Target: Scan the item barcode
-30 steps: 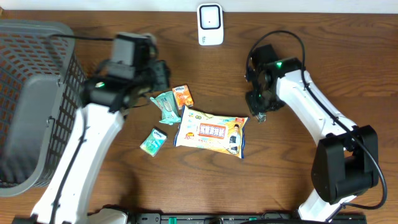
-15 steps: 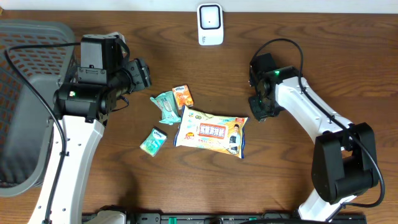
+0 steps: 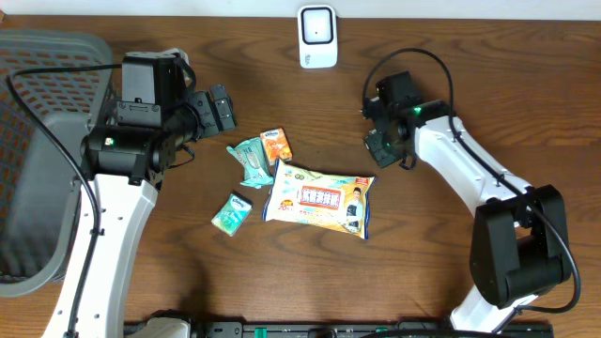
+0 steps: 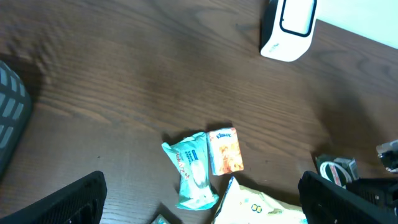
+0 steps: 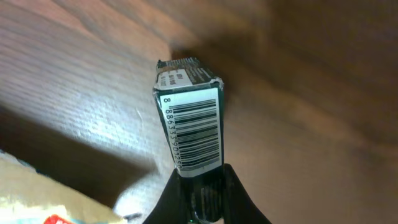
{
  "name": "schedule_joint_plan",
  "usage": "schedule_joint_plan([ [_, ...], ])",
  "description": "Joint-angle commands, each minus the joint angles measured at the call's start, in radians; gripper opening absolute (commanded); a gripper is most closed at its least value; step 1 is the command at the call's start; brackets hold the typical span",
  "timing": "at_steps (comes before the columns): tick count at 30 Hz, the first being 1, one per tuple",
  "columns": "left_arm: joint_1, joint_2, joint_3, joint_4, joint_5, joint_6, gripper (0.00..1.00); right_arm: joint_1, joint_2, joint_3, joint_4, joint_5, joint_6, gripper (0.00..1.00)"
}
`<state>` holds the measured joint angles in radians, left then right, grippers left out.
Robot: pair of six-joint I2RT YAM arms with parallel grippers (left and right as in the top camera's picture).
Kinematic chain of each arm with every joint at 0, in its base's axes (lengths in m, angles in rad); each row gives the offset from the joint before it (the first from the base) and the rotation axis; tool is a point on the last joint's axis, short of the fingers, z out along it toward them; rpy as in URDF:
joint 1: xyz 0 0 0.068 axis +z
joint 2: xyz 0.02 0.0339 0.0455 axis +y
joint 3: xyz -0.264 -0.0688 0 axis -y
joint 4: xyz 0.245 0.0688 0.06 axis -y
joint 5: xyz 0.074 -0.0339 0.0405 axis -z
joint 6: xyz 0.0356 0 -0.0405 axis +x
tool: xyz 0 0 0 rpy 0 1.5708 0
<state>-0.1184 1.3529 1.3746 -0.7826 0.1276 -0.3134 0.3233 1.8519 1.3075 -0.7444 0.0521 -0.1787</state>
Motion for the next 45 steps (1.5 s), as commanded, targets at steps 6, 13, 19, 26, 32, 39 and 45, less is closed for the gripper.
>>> schedule_joint_plan([
  [6, 0.005, -0.001, 0.004, -0.002, -0.009, 0.006, 0.98, 0.117, -0.006, 0.002, 0.102, 0.031, -0.424, 0.01],
  [13, 0.005, -0.001, 0.004, -0.002, -0.009, 0.006, 0.98, 0.171, -0.006, 0.0, 0.145, 0.031, -0.738, 0.01],
  [19, 0.005, -0.001, 0.004, -0.002, -0.009, 0.006, 0.98, 0.17, 0.021, -0.001, 0.182, -0.021, -0.841, 0.01],
  [26, 0.005, -0.001, 0.004, -0.002, -0.009, 0.006, 0.98, 0.171, 0.097, -0.001, 0.222, -0.038, -0.84, 0.01],
  [32, 0.005, -0.001, 0.004, -0.002, -0.009, 0.006, 0.98, 0.164, 0.098, -0.001, 0.245, -0.074, -0.792, 0.12],
  [39, 0.005, -0.001, 0.004, -0.002, -0.009, 0.006, 0.98, 0.148, 0.098, -0.001, 0.271, -0.112, -0.679, 0.39],
  [45, 0.005, -0.001, 0.004, -0.002, -0.009, 0.006, 0.98, 0.142, 0.096, 0.0, 0.31, -0.134, -0.493, 0.42],
])
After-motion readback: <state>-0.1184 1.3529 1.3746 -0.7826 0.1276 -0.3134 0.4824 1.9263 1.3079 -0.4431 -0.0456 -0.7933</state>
